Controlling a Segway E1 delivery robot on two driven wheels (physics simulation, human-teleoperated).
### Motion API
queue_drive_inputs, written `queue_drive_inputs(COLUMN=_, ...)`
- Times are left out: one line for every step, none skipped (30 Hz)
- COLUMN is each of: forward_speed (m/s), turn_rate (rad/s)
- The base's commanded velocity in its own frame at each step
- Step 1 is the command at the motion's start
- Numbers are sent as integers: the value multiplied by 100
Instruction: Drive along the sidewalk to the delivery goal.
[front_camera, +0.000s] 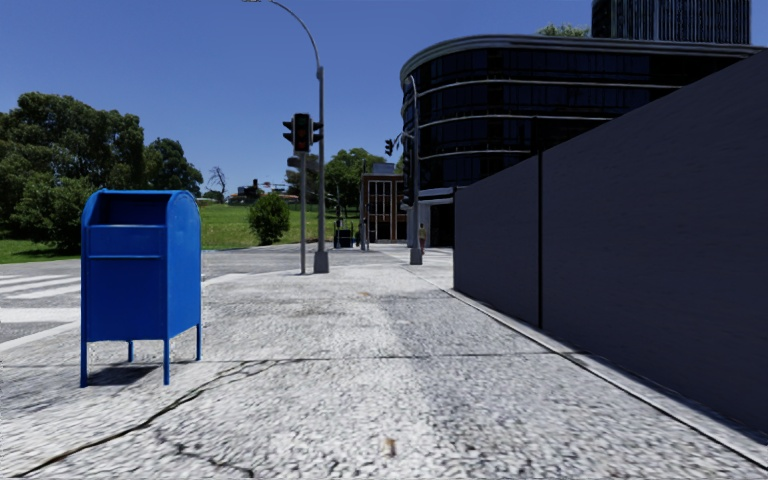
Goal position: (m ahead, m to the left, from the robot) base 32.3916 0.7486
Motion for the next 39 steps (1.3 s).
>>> queue_drive_inputs(forward_speed=199, turn_rate=0)
queue_drive_inputs(forward_speed=199, turn_rate=0)
queue_drive_inputs(forward_speed=199, turn_rate=0)
queue_drive_inputs(forward_speed=199, turn_rate=0)
queue_drive_inputs(forward_speed=199, turn_rate=0)
queue_drive_inputs(forward_speed=199, turn_rate=0)
queue_drive_inputs(forward_speed=199, turn_rate=0)
queue_drive_inputs(forward_speed=199, turn_rate=0)
queue_drive_inputs(forward_speed=199, turn_rate=0)
queue_drive_inputs(forward_speed=199, turn_rate=0)
queue_drive_inputs(forward_speed=199, turn_rate=0)
queue_drive_inputs(forward_speed=199, turn_rate=0)
queue_drive_inputs(forward_speed=199, turn_rate=0)
queue_drive_inputs(forward_speed=199, turn_rate=0)
queue_drive_inputs(forward_speed=199, turn_rate=0)
queue_drive_inputs(forward_speed=199, turn_rate=0)
queue_drive_inputs(forward_speed=199, turn_rate=0)
queue_drive_inputs(forward_speed=199, turn_rate=0)
queue_drive_inputs(forward_speed=199, turn_rate=0)
queue_drive_inputs(forward_speed=199, turn_rate=0)
queue_drive_inputs(forward_speed=199, turn_rate=0)
queue_drive_inputs(forward_speed=199, turn_rate=0)
queue_drive_inputs(forward_speed=199, turn_rate=0)
queue_drive_inputs(forward_speed=199, turn_rate=0)
queue_drive_inputs(forward_speed=199, turn_rate=0)
queue_drive_inputs(forward_speed=199, turn_rate=0)
queue_drive_inputs(forward_speed=199, turn_rate=0)
queue_drive_inputs(forward_speed=199, turn_rate=0)
queue_drive_inputs(forward_speed=199, turn_rate=0)
queue_drive_inputs(forward_speed=199, turn_rate=0)
queue_drive_inputs(forward_speed=199, turn_rate=0)
queue_drive_inputs(forward_speed=200, turn_rate=0)
queue_drive_inputs(forward_speed=200, turn_rate=0)
queue_drive_inputs(forward_speed=200, turn_rate=0)
queue_drive_inputs(forward_speed=200, turn_rate=0)
queue_drive_inputs(forward_speed=200, turn_rate=0)
queue_drive_inputs(forward_speed=200, turn_rate=0)
queue_drive_inputs(forward_speed=200, turn_rate=0)
queue_drive_inputs(forward_speed=200, turn_rate=0)
